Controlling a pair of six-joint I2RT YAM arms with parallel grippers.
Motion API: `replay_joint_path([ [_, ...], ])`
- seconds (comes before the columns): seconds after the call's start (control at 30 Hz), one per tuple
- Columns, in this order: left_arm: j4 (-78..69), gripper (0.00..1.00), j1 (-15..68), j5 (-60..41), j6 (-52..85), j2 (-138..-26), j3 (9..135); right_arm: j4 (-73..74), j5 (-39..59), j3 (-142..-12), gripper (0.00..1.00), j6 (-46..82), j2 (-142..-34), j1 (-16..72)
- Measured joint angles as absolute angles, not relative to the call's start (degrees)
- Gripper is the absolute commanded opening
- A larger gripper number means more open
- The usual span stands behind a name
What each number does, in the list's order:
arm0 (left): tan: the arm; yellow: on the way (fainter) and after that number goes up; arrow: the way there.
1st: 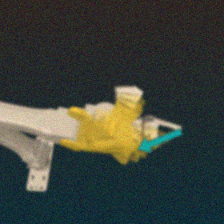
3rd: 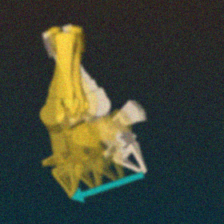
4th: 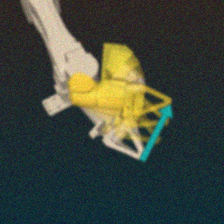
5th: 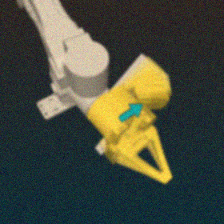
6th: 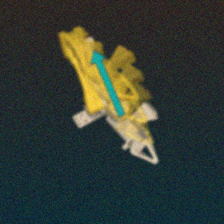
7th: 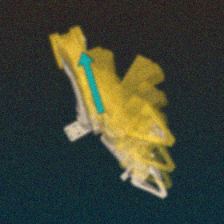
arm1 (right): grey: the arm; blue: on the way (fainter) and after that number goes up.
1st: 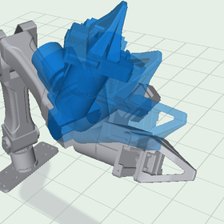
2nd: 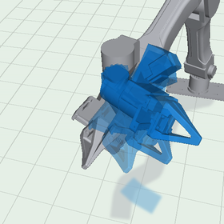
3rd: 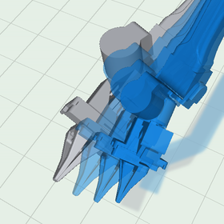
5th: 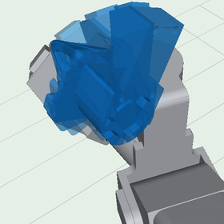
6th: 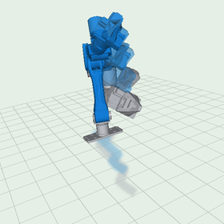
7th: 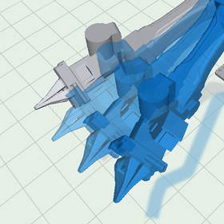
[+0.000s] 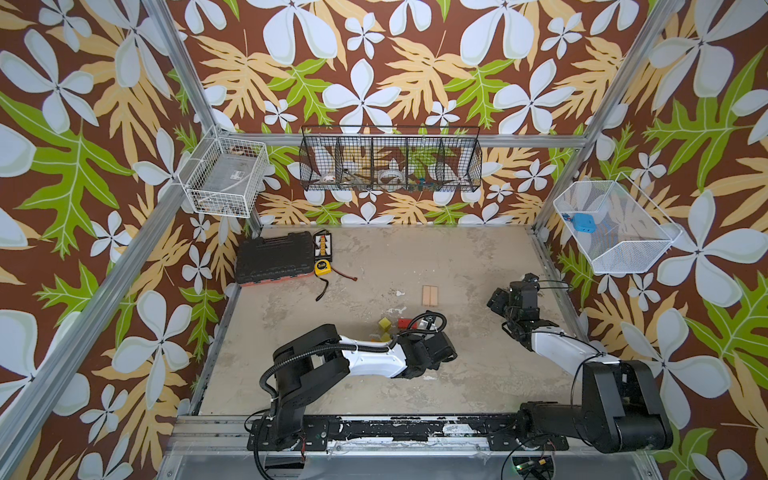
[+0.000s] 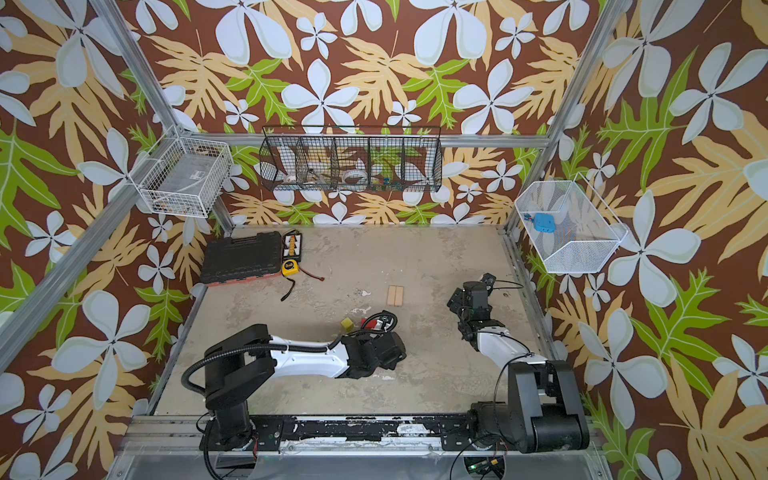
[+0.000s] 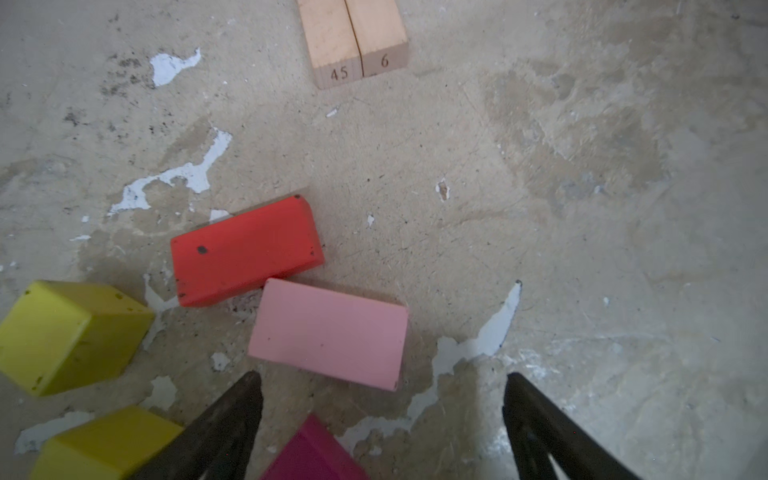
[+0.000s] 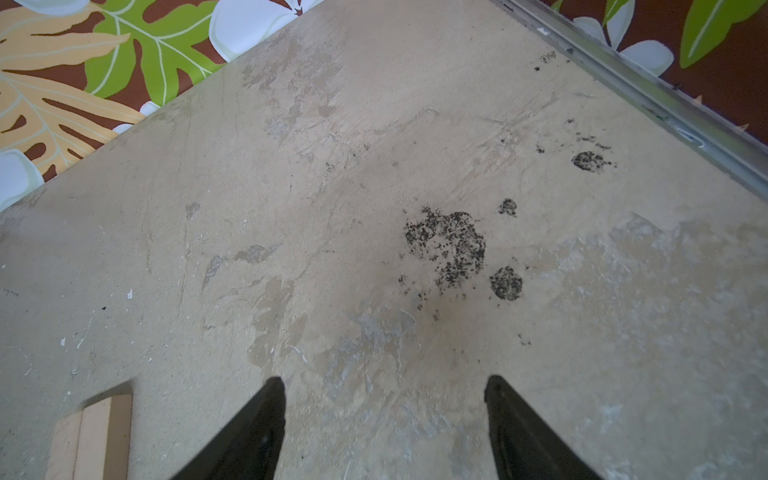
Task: Build the wood block tower
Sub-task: 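Lift the right gripper away while the left gripper reaches over the coloured pile, then lower the left gripper around the pink block in the pile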
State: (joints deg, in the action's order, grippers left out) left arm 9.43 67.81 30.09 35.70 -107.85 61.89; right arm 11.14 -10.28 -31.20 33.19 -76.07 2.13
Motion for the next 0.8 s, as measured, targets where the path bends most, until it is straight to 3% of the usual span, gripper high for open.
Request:
replay_joint_path([
  [0.33, 12.4, 0.96, 66.5, 31.7, 36.0, -108.9, 62.6, 11.2, -9.5, -31.6, 0.76, 33.2, -76.7, 2.2],
  [0.8, 10.3, 0.87, 64.0, 29.4, 34.4, -111.4, 64.9, 11.1, -9.5, -31.9, 0.75, 33.2, -77.2, 2.3],
])
